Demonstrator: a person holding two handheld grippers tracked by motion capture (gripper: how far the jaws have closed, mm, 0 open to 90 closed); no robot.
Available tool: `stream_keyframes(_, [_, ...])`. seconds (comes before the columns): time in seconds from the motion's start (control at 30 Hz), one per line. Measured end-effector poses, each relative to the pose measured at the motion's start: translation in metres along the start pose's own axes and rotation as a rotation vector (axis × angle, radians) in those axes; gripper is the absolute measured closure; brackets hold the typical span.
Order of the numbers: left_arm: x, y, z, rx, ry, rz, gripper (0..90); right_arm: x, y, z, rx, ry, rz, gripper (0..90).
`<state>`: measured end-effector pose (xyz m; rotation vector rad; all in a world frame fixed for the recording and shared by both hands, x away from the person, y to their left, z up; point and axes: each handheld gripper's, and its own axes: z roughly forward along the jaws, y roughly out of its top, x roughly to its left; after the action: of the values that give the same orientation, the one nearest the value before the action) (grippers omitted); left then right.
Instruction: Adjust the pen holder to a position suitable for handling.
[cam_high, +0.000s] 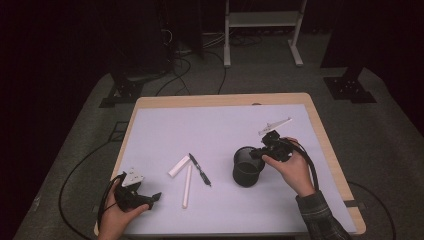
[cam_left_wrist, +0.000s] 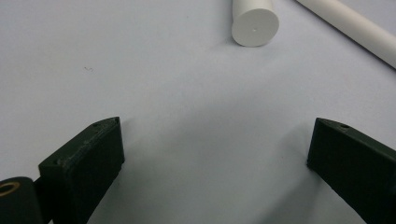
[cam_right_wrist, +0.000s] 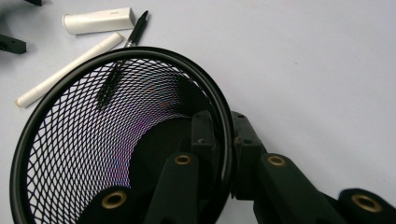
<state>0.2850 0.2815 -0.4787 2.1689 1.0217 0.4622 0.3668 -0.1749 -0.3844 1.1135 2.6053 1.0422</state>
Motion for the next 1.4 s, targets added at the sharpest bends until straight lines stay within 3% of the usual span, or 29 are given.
stream_keyframes(0.6, [0.000,0.000,0.000,0.000,0.000,-0.001,2.9,0.021,0.006,0.007,-0.002,0.048,-0.055,81.7])
stream_keyframes(1.4, [0.000,0.000,0.000,-0.003,0.000,-0.003,2.9,0.048,0.011,0.026,0.039,0.103,-0.125,81.7])
